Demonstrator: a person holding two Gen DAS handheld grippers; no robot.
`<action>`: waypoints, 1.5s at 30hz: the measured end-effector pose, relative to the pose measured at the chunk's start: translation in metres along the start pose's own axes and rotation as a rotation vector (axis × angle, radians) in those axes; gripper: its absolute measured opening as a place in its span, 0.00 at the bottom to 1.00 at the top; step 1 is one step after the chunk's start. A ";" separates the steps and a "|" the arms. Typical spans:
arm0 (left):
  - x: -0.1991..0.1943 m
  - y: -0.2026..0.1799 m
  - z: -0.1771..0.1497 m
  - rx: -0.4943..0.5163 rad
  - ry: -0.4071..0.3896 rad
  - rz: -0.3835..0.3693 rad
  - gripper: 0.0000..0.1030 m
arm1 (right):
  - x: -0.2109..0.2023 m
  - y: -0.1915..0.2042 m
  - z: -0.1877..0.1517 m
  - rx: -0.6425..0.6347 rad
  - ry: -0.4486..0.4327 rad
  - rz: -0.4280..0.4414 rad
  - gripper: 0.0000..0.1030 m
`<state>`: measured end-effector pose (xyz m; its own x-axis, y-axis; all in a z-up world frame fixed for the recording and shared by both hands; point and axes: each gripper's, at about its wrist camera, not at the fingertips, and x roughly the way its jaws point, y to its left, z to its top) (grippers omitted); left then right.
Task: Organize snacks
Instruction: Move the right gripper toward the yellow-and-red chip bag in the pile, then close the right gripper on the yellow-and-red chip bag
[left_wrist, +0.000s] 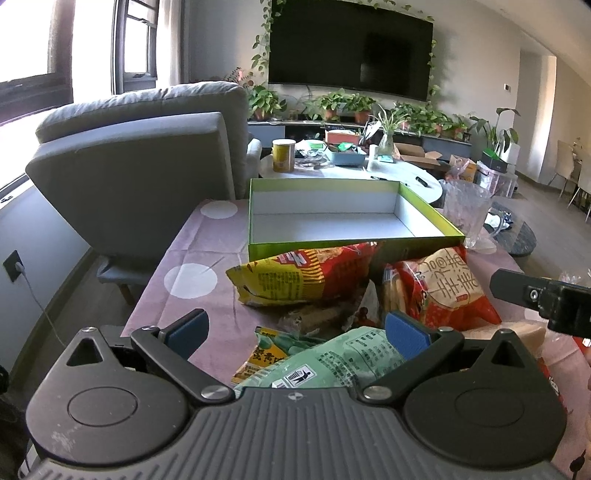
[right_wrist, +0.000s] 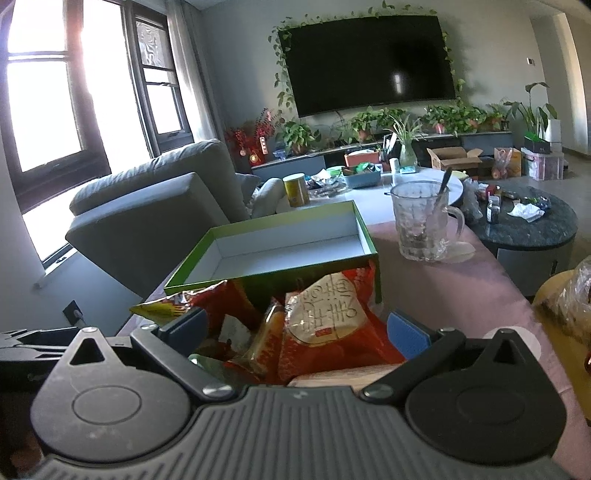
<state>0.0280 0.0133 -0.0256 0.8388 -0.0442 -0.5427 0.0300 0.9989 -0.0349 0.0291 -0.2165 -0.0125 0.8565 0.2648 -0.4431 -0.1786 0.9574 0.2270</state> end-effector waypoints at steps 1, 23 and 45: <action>0.000 0.000 -0.001 0.001 0.002 -0.003 0.99 | 0.000 -0.001 0.000 0.002 0.002 -0.001 0.57; -0.011 0.011 -0.009 0.018 -0.003 -0.033 0.98 | -0.004 0.012 0.001 -0.045 -0.004 0.053 0.57; 0.062 0.042 0.019 0.025 -0.007 -0.088 0.72 | 0.083 0.045 0.028 -0.116 0.125 0.193 0.57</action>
<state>0.0917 0.0528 -0.0452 0.8363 -0.1315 -0.5322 0.1169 0.9913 -0.0613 0.1058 -0.1550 -0.0149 0.7359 0.4491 -0.5068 -0.3936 0.8927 0.2195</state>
